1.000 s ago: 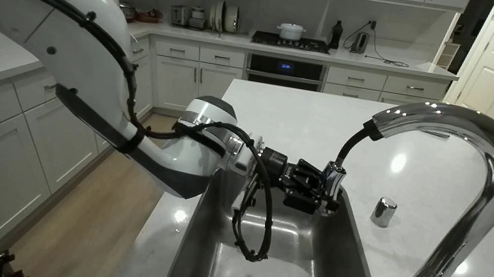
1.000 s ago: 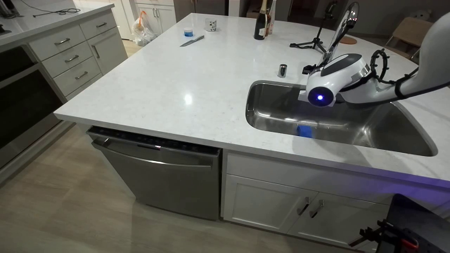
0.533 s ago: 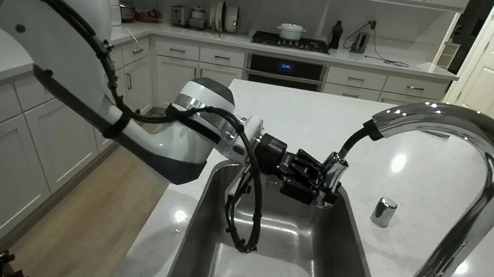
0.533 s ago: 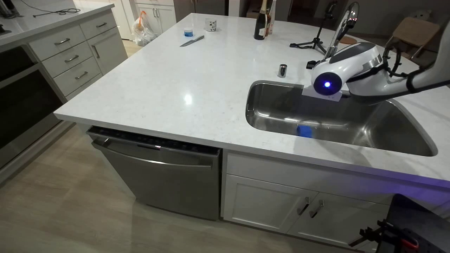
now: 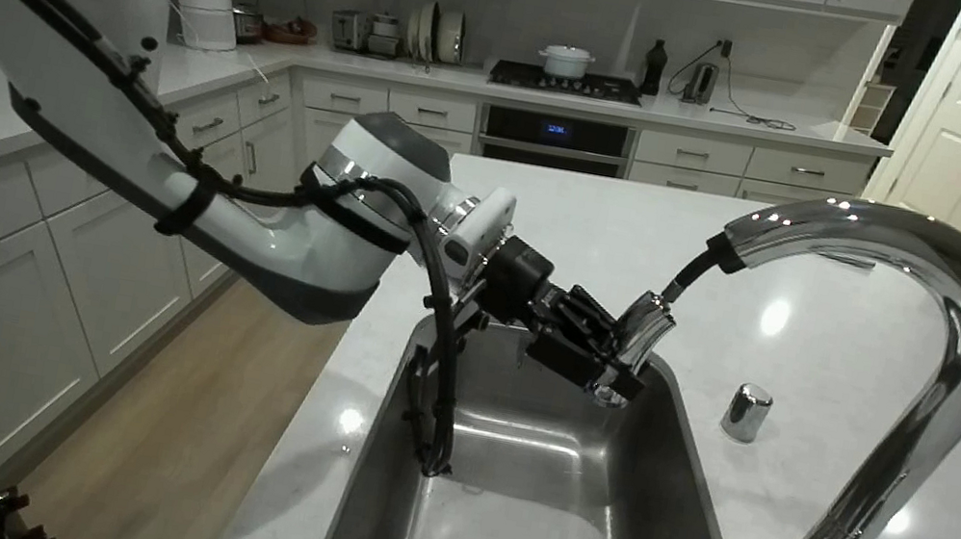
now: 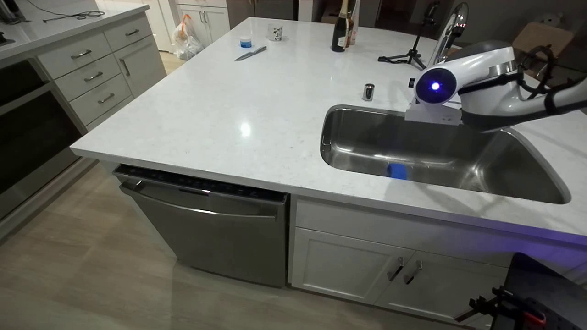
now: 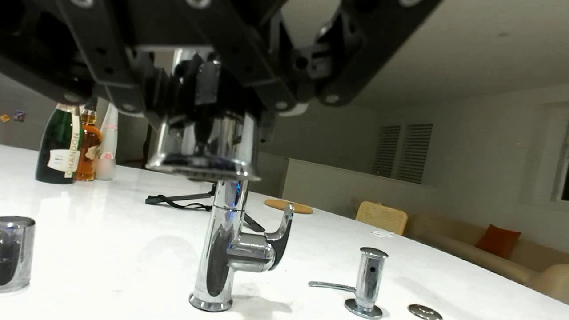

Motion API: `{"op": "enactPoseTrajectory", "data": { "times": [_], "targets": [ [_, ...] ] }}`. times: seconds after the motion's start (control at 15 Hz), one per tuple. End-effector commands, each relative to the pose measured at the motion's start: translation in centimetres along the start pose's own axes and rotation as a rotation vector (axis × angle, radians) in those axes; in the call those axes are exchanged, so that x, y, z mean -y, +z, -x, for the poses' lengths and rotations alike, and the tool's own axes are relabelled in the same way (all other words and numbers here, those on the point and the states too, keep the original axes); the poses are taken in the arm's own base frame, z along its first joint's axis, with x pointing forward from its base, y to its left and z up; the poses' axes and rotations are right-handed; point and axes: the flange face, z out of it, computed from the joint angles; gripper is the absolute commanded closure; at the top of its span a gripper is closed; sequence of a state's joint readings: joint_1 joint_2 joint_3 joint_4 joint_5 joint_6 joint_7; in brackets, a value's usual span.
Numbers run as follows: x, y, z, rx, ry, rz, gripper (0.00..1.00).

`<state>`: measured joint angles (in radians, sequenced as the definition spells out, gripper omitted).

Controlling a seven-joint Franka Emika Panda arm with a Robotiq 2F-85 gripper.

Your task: Push the spout back in the faucet

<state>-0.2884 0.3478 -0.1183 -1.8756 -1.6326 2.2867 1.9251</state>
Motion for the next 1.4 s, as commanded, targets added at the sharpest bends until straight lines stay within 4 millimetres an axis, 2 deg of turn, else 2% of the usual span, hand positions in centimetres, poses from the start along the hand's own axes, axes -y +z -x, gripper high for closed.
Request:
{"op": "enactPoseTrajectory", "data": {
  "times": [0.0,0.33,0.67,0.93,1.33],
  "targets": [
    [-1.7,-2.4,-1.1,0.025,-0.029,0.018,0.78],
    [-2.8,-4.2,-2.1,0.0,0.01,0.032,0.78],
    [-3.1,-4.4,-2.3,-0.094,0.088,0.101,0.78],
    [-3.1,-3.4,-1.4,-0.146,0.143,0.138,0.78],
    [-2.1,-0.5,1.1,-0.27,0.245,0.06,0.78]
  ]
}}
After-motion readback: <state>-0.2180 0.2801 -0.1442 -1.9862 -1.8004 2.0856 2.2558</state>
